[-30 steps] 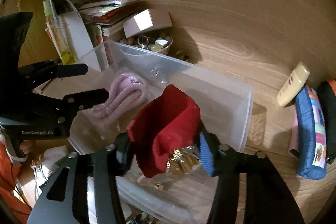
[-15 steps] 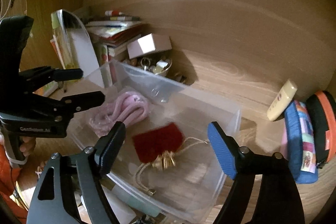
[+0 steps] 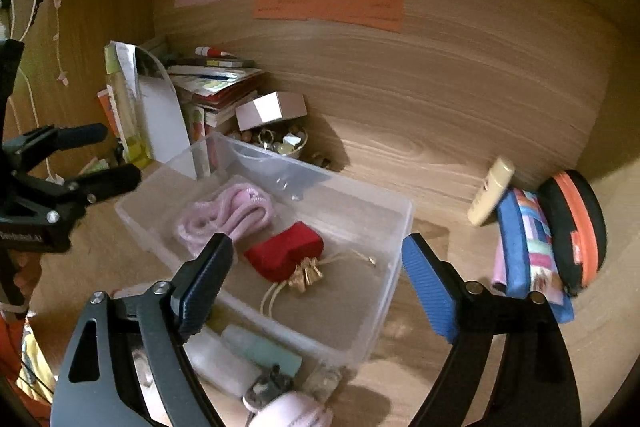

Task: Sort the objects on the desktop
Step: 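Carry both items over the clear box and release them inside, then grasp the green glass jar with the left gripper while the right grasps the pink-white container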

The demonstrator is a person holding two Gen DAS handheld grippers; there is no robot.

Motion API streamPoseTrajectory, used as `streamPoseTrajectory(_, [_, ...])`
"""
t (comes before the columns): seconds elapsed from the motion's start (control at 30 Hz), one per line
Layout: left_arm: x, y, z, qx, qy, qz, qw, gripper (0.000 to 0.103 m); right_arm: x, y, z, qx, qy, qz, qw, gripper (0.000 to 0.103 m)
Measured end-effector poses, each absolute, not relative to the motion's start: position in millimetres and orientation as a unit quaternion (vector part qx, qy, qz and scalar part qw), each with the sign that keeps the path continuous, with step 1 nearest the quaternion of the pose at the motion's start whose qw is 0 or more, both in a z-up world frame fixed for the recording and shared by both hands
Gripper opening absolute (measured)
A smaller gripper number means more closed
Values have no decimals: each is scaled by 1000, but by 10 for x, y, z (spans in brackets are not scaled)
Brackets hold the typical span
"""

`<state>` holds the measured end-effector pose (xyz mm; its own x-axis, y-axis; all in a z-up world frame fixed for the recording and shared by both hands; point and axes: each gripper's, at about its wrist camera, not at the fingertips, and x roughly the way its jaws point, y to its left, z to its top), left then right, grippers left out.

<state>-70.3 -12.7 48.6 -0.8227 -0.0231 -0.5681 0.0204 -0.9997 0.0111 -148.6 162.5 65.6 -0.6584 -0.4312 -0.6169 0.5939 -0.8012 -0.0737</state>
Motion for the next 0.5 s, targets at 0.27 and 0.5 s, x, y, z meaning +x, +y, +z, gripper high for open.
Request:
streamPoseTrajectory(0.27, [-373, -227, 418, 311, 9, -950, 31, 98, -1174, 1835, 590, 300, 137, -902, 276, 86])
streamPoseTrajectory(0.5, [-164, -282, 255, 337, 31, -941, 27, 98, -994, 2027, 473, 312, 133, -903, 264, 87])
